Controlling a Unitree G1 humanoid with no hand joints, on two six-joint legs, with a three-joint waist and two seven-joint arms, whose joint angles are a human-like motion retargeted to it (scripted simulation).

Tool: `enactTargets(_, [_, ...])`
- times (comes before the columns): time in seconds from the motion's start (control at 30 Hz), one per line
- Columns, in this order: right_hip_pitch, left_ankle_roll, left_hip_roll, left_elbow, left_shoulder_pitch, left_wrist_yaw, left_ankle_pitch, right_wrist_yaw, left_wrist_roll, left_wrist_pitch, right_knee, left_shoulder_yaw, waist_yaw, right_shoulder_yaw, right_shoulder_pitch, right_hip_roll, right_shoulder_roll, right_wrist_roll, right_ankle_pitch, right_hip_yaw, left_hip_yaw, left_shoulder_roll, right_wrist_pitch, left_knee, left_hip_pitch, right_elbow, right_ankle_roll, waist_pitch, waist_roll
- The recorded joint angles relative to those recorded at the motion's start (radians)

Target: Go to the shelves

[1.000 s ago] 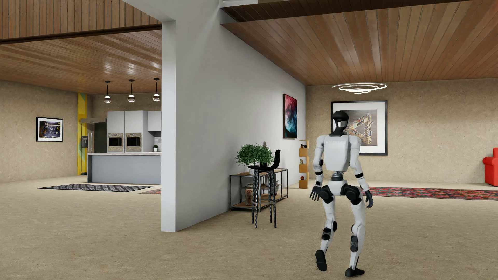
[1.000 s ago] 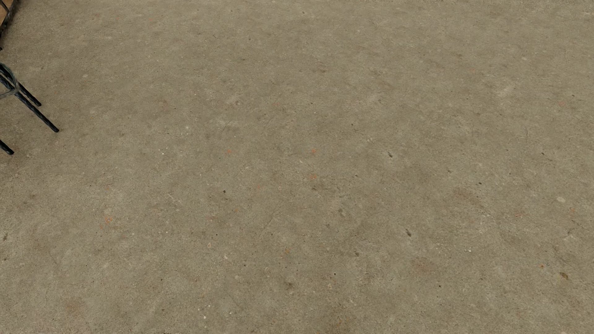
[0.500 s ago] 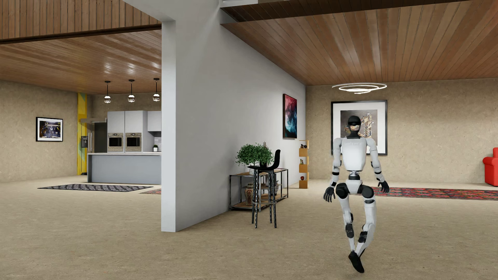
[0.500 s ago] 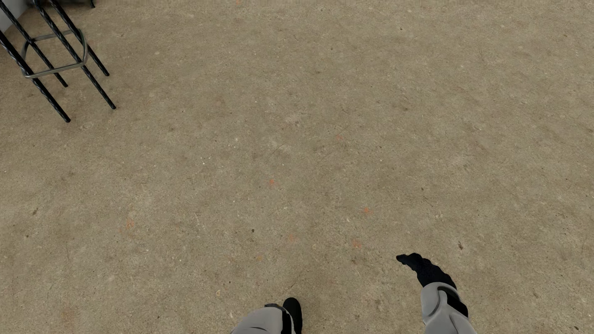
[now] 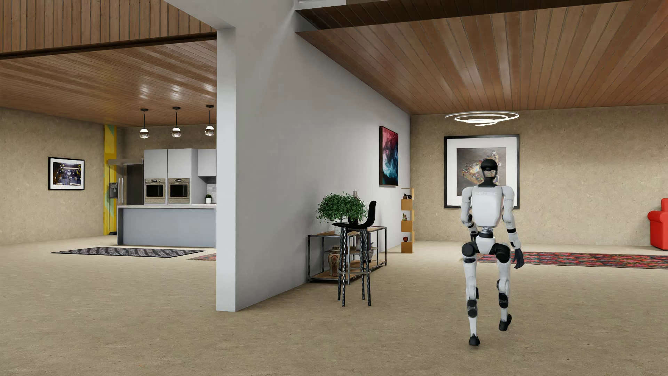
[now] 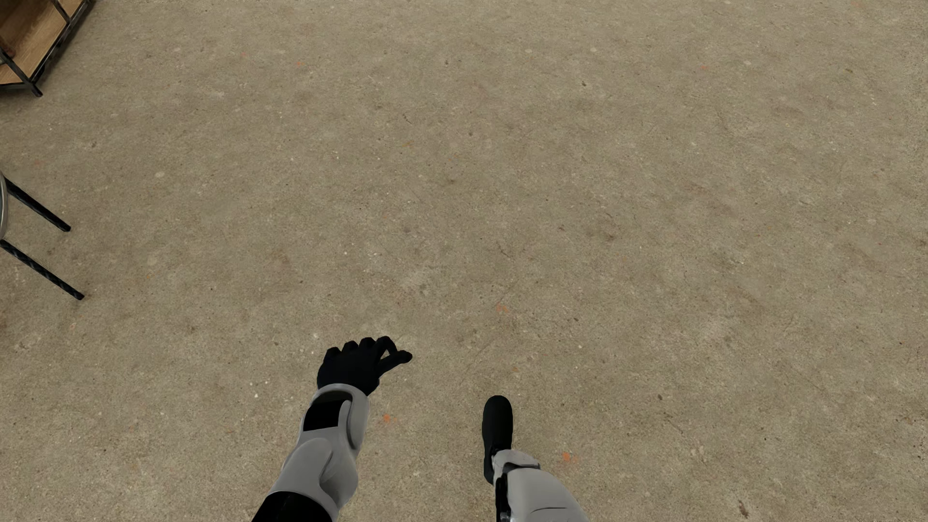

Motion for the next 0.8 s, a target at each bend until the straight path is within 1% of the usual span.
enactTargets(0.03, [-0.008, -0.019, 0.013, -0.001, 0.034, -0.01, -0.004, 0.015, -0.012, 0.023, 0.12, -0.005, -0.007, -0.004, 0.013, 0.001, 0.003, -0.029, -0.019, -0.046, 0.017, 0.011, 0.005, 0.029, 0.037, -0.001, -0.035, 0.002, 0.006])
enactTargets(0.07, [0.002, -0.027, 0.024, 0.019, 0.067, -0.02, 0.044, -0.001, -0.01, 0.04, 0.208, -0.016, -0.017, -0.034, 0.036, -0.009, 0.018, -0.042, -0.027, -0.081, 0.018, 0.015, 0.015, 0.062, 0.074, -0.027, -0.068, -0.002, 0.015])
enactTargets(0.1, [0.029, -0.034, 0.046, 0.061, 0.097, -0.042, 0.112, -0.063, 0.012, 0.063, 0.25, -0.028, -0.027, -0.106, 0.068, -0.02, 0.057, -0.006, 0.073, -0.118, 0.009, 0.018, 0.029, 0.107, 0.094, -0.073, -0.15, -0.01, 0.027])
enactTargets(0.13, [0.021, -0.014, 0.073, 0.114, 0.137, -0.056, 0.209, -0.127, 0.043, 0.101, 0.339, -0.024, -0.033, -0.171, 0.095, -0.024, 0.092, 0.041, 0.049, -0.137, 0.017, 0.016, 0.034, 0.215, 0.077, -0.105, -0.179, -0.014, 0.043])
enactTargets(0.17, [0.024, -0.061, 0.113, 0.176, 0.189, -0.067, 0.311, -0.171, 0.06, 0.146, 0.421, 0.002, -0.034, -0.217, 0.106, -0.015, 0.114, 0.086, -0.027, -0.148, 0.033, 0.003, 0.046, 0.384, 0.03, -0.11, -0.177, -0.014, 0.063])
enactTargets(0.2, [0.048, -0.114, 0.161, 0.243, 0.237, -0.088, 0.403, -0.193, 0.06, 0.186, 0.461, 0.038, -0.029, -0.245, 0.096, -0.006, 0.122, 0.117, -0.092, -0.16, 0.039, -0.016, 0.074, 0.587, -0.051, -0.09, -0.17, -0.015, 0.083])
enactTargets(0.23, [0.09, -0.144, 0.213, 0.327, 0.267, -0.154, 0.509, -0.192, 0.08, 0.214, 0.473, 0.043, -0.021, -0.247, 0.073, 0.004, 0.119, 0.121, -0.142, -0.176, 0.019, -0.019, 0.103, 0.783, -0.153, -0.052, -0.162, -0.015, 0.102])
enactTargets(0.27, [0.145, -0.139, 0.25, 0.39, 0.29, -0.23, 0.484, -0.154, 0.097, 0.21, 0.459, 0.042, -0.009, -0.215, 0.039, 0.016, 0.101, 0.092, -0.18, -0.192, -0.014, -0.016, 0.124, 0.937, -0.262, -0.01, -0.153, -0.016, 0.12])
enactTargets(0.3, [0.205, -0.102, 0.266, 0.432, 0.317, -0.309, 0.43, -0.108, 0.166, 0.156, 0.433, -0.012, 0.005, -0.158, 0.0, 0.024, 0.074, 0.034, -0.208, -0.201, -0.045, 0.01, 0.127, 1.045, -0.372, 0.028, -0.143, -0.018, 0.134])
enactTargets(0.33, [0.266, -0.099, 0.283, 0.431, 0.347, -0.345, 0.413, -0.074, 0.227, 0.088, 0.397, -0.048, 0.024, -0.094, -0.044, 0.033, 0.046, -0.026, -0.228, -0.203, -0.064, 0.034, 0.098, 1.103, -0.473, 0.047, -0.134, -0.022, 0.144])
enactTargets(0.37, [0.329, -0.088, 0.301, 0.403, 0.395, -0.346, 0.423, -0.054, 0.269, 0.036, 0.359, -0.048, 0.044, -0.047, -0.082, 0.044, 0.017, -0.08, -0.248, -0.201, -0.075, 0.055, 0.049, 1.113, -0.563, 0.058, -0.125, -0.026, 0.15])
enactTargets(0.4, [0.39, -0.069, 0.318, 0.356, 0.45, -0.336, 0.427, -0.059, 0.267, 0.023, 0.323, 0.004, 0.067, -0.017, -0.125, 0.053, -0.003, -0.1, -0.269, -0.195, -0.074, 0.051, 0.007, 1.073, -0.641, 0.054, -0.116, -0.031, 0.153])
enactTargets(0.43, [0.447, -0.059, 0.322, 0.3, 0.498, -0.307, 0.406, -0.076, 0.223, 0.033, 0.291, 0.09, 0.088, 0.001, -0.173, 0.06, -0.013, -0.097, -0.293, -0.19, -0.074, 0.021, -0.029, 0.997, -0.713, 0.042, -0.107, -0.034, 0.154])
enactTargets(0.47, [0.499, -0.049, 0.322, 0.258, 0.534, -0.265, 0.396, -0.087, 0.163, 0.05, 0.267, 0.178, 0.107, 0.012, -0.22, 0.066, -0.025, -0.077, -0.322, -0.188, -0.072, -0.013, -0.058, 0.879, -0.772, 0.018, -0.097, -0.037, 0.153])
enactTargets(0.5, [0.55, -0.046, 0.317, 0.223, 0.559, -0.221, 0.404, -0.098, 0.09, 0.062, 0.242, 0.261, 0.123, 0.02, -0.264, 0.07, -0.04, -0.046, -0.349, -0.192, -0.06, -0.052, -0.084, 0.713, -0.811, -0.011, -0.086, -0.039, 0.152])
enactTargets(0.53, [0.606, -0.019, 0.301, 0.205, 0.57, -0.181, 0.417, -0.116, 0.027, 0.071, 0.213, 0.324, 0.135, 0.024, -0.303, 0.077, -0.053, -0.009, -0.374, -0.202, -0.042, -0.086, -0.094, 0.496, -0.822, -0.041, -0.075, -0.04, 0.151])
enactTargets(0.57, [0.665, -0.056, 0.263, 0.198, 0.567, -0.152, 0.468, -0.134, -0.005, 0.082, 0.167, 0.362, 0.142, 0.03, -0.34, 0.085, -0.068, 0.021, -0.386, -0.216, -0.03, -0.112, -0.097, 0.22, -0.805, -0.068, -0.065, -0.042, 0.148])
enactTargets(0.6, [0.725, -0.079, 0.212, 0.201, 0.556, -0.153, 0.475, -0.155, 0.005, 0.1, 0.121, 0.371, 0.146, 0.038, -0.372, 0.098, -0.082, 0.038, -0.396, -0.234, -0.036, -0.12, -0.098, -0.028, -0.789, -0.091, -0.056, -0.044, 0.145])
enactTargets(0.63, [0.785, -0.141, 0.157, 0.218, 0.535, -0.177, 0.42, -0.178, 0.05, 0.098, 0.089, 0.354, 0.15, 0.036, -0.395, 0.107, -0.09, 0.057, -0.406, -0.251, -0.069, -0.113, -0.095, -0.165, -0.793, -0.107, -0.047, -0.044, 0.141])
enactTargets(0.67, [0.833, -0.099, 0.127, 0.246, 0.501, -0.206, 0.393, -0.189, 0.103, 0.088, 0.081, 0.336, 0.15, 0.031, -0.413, 0.111, -0.096, 0.074, -0.413, -0.271, -0.048, -0.102, -0.082, -0.163, -0.812, -0.111, -0.034, -0.043, 0.137])
enactTargets(0.7, [0.873, -0.03, 0.121, 0.282, 0.464, -0.246, 0.435, -0.183, 0.171, 0.079, 0.094, 0.315, 0.151, 0.031, -0.425, 0.108, -0.099, 0.09, -0.412, -0.29, 0.018, -0.086, -0.066, -0.084, -0.824, -0.106, -0.016, -0.043, 0.13])
enactTargets(0.73, [0.909, 0.061, 0.128, 0.305, 0.433, -0.278, 0.489, -0.16, 0.243, 0.071, 0.134, 0.3, 0.158, 0.056, -0.437, 0.096, -0.102, 0.083, -0.38, -0.288, 0.056, -0.074, -0.045, 0.018, -0.836, -0.09, -0.015, -0.04, 0.116])
enactTargets(0.77, [0.921, 0.107, 0.158, 0.299, 0.418, -0.287, 0.555, -0.142, 0.283, 0.068, 0.218, 0.319, 0.166, 0.105, -0.449, 0.073, -0.099, 0.054, -0.313, -0.26, 0.099, -0.075, -0.031, 0.119, -0.827, -0.069, -0.035, -0.035, 0.098])
enactTargets(0.8, [0.9, 0.127, 0.181, 0.283, 0.413, -0.271, 0.516, -0.114, 0.292, 0.069, 0.357, 0.355, 0.172, 0.166, -0.458, 0.024, -0.099, 0.009, -0.205, -0.24, 0.137, -0.087, -0.02, 0.232, -0.827, -0.046, -0.019, -0.029, 0.077])
